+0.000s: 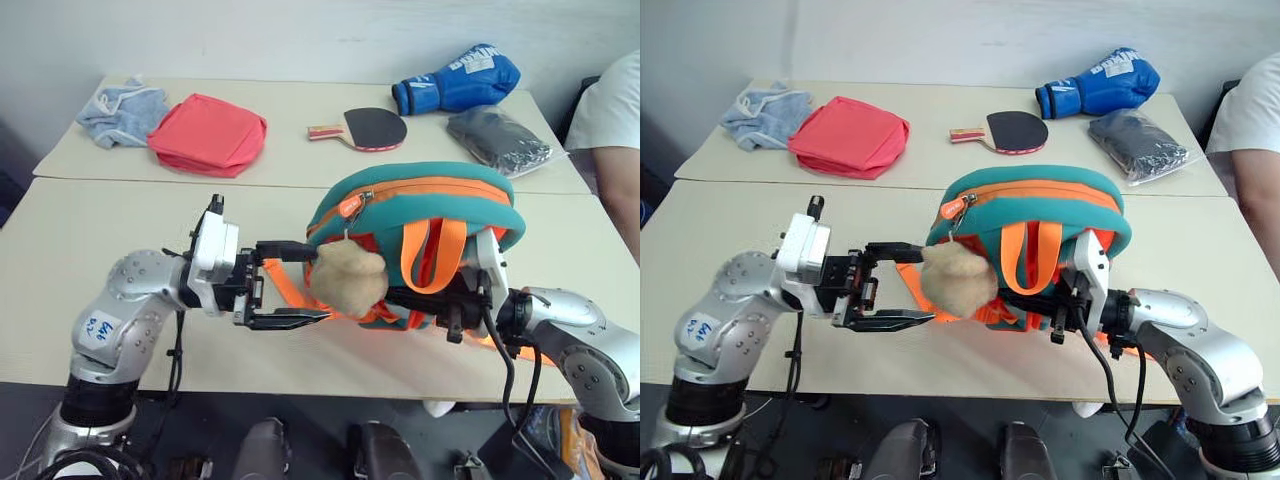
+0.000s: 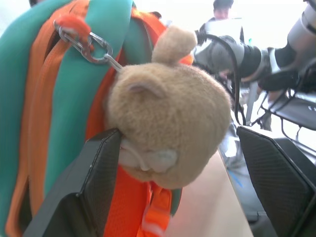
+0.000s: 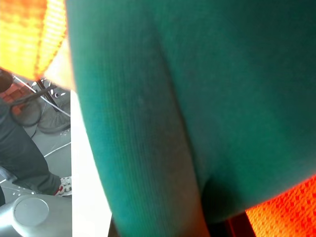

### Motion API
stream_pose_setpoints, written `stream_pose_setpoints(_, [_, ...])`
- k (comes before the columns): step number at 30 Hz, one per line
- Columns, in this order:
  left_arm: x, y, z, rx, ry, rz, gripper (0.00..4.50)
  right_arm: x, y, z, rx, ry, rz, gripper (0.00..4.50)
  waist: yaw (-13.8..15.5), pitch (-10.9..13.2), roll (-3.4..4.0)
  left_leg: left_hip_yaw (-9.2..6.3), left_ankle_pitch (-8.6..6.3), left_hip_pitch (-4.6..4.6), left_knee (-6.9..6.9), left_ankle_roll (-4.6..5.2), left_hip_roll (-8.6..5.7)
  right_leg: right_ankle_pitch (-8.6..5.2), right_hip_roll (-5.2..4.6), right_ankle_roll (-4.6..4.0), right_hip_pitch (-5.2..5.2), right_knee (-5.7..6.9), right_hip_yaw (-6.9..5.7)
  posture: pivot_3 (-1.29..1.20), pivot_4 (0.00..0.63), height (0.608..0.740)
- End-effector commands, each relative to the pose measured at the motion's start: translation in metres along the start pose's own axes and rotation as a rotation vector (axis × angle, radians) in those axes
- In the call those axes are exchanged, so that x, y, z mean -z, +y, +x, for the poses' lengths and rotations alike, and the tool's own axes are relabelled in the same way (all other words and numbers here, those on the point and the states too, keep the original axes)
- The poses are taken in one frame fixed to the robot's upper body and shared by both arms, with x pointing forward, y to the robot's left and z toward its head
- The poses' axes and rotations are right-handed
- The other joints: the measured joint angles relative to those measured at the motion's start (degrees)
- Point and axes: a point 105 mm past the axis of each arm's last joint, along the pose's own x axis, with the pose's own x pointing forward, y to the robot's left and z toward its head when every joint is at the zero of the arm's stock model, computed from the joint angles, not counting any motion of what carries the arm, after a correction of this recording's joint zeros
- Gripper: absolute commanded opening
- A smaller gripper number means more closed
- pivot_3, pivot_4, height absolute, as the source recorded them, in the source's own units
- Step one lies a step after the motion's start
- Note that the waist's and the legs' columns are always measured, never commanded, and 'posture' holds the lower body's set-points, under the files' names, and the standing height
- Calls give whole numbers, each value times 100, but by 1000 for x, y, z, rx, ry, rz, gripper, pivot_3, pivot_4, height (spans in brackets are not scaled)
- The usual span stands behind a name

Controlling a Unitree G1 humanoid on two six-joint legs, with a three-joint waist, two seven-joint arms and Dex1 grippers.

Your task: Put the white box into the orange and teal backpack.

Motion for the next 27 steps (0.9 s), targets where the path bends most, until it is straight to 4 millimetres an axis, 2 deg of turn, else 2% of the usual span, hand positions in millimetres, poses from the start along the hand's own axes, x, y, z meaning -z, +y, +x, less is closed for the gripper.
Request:
stream_pose_setpoints(1, [-8,1,3,-31,-20,59,3349,0,1,2,-8,-6,-6,0,0,0,0,0,0,0,0,0,0,0,0,0,0,-1,0,0,150,740])
stream_pose_setpoints(7, [-6,12,-11,-63,28,45,1539,2,1,3,2,-13,3,0,-13,0,0,1,1,0,-5,-1,1,0,2,0,-1,1,-1,0,150,740])
stream_pose_setpoints(9, [-7,23,-20,-101,45,34,919,2,0,4,8,-14,5,0,-9,0,0,1,1,0,-5,-2,1,0,3,0,-2,0,-2,0,150,740])
stream_pose_setpoints(12, [-10,53,-44,-237,73,32,104,3,0,3,23,-17,8,0,-8,0,0,2,1,1,-3,-2,0,0,3,0,-3,-1,-1,0,150,740])
stream_pose_setpoints(16, [-11,81,-66,-347,81,3,104,3,-2,2,42,-18,1,0,-7,0,0,4,1,0,-5,-1,-1,0,3,0,-5,4,-2,0,150,740])
stream_pose_setpoints(20, [-3,90,-84,-430,115,-47,104,3,2,1,52,-33,12,0,-8,0,0,6,0,0,-7,-1,-2,0,2,0,-7,5,-2,0,150,740])
stream_pose_setpoints(24, [30,96,-105,-505,250,-154,104,5,6,1,58,-35,18,0,-21,0,0,7,1,-1,-9,-1,-1,0,2,0,-10,8,-1,0,150,740])
stream_pose_setpoints(27, [64,92,-106,-520,335,-240,104,3,5,1,75,-49,15,0,-16,0,0,11,1,2,-8,-2,0,0,3,0,-12,10,1,0,150,740])
